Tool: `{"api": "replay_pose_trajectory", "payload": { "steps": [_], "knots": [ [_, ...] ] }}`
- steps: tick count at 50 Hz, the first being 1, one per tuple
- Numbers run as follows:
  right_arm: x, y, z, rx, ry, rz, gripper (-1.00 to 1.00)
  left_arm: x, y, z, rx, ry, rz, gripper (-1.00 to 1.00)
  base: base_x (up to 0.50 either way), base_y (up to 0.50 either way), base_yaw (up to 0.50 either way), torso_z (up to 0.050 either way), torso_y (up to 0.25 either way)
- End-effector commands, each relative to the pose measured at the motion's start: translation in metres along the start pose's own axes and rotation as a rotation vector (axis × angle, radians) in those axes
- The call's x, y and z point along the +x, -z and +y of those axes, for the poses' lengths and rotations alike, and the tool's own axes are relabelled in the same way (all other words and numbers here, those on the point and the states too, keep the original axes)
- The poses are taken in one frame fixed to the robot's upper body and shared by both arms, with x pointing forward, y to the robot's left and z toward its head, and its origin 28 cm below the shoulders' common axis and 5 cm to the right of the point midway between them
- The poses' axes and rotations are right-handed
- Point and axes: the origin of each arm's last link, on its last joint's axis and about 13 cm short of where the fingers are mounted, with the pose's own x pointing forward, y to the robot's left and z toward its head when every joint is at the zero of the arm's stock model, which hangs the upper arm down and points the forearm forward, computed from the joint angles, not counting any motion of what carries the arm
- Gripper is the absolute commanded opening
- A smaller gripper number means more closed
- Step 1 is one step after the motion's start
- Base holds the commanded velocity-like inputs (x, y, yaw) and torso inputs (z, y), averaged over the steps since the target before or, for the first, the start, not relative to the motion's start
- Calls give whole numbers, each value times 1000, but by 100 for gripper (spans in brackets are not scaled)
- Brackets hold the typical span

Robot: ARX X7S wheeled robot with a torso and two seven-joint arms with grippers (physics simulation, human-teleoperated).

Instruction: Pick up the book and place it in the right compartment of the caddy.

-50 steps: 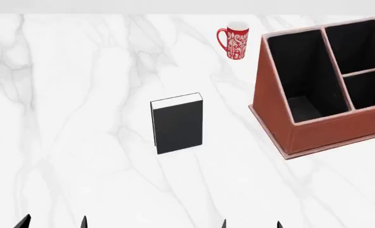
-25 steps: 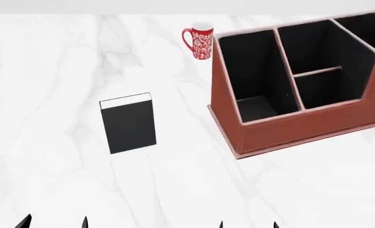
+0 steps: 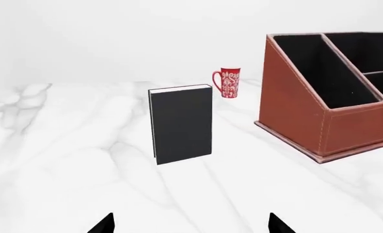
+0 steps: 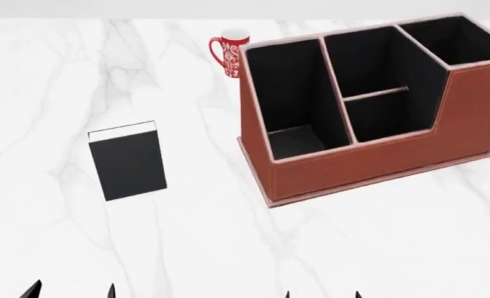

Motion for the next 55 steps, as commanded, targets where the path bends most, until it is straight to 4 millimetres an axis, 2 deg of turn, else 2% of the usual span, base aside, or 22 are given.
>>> {"api": "replay_pose_trajectory", "payload": {
  "steps": [1,11,14,19,21,22,23,24,26,27,29,30,33,34,36,39,42,55],
  "knots": [
    [-1,0,0,-8,12,-3,100,0,0,-1,-1,3,2,100,0,0,0,0,0],
    [1,-2,0,-5,15,35,100,-2,-3,4,-19,-50,4,100,0,0,0,0,0],
    [6,-15,-2,0,6,41,100,-10,-9,18,-15,-128,6,100,0,0,0,0,0],
    [24,-54,-7,54,2,81,100,-30,-25,53,-16,-360,14,100,0,0,0,0,0],
    [27,-58,-7,45,7,77,100,-34,-27,57,-36,-373,15,100,0,0,0,0,0],
    [36,-73,-9,-11,57,21,100,-48,-32,76,-41,-479,-2,100,0,0,0,0,0],
    [38,-77,-9,-14,59,12,100,-53,-35,81,-53,-502,-9,100,0,0,0,0,0],
    [44,-93,-10,-10,45,17,100,-68,-42,95,-31,-594,-20,100,0,0,0,0,0],
    [48,-104,-11,-1,26,23,100,-80,-46,104,-18,-651,-26,100,0,0,0,0,0],
    [55,-118,-13,-4,9,27,100,-95,-49,116,-7,-721,-28,100,0,0,0,0,0],
    [61,-130,-13,-21,20,18,100,-108,-53,124,-4,-782,-35,100,0,0,0,0,0],
    [69,-143,-14,-21,15,25,100,-123,-56,134,-6,-836,-41,100,0,0,0,0,0],
    [77,-158,-15,-27,12,45,100,-144,-61,144,-2,-913,-49,100,0,0,0,0,0],
    [81,-170,-16,-27,46,21,100,-156,-64,148,25,-968,-54,100,0,0,0,0,0],
    [86,-184,-16,-23,42,20,100,-169,-67,152,21,-1001,-60,100,0,0,0,0,0],
    [98,-194,-14,-34,32,57,100,-179,-67,156,24,-1035,-52,100,0,0,0,0,0],
    [104,-201,-13,-51,56,45,100,-182,-63,155,19,-1037,-51,100,0,0,0,0,0],
    [98,-221,-12,-53,52,14,100,-187,-60,157,7,-1041,-50,100,105,0,0,0,0]
  ]
}}
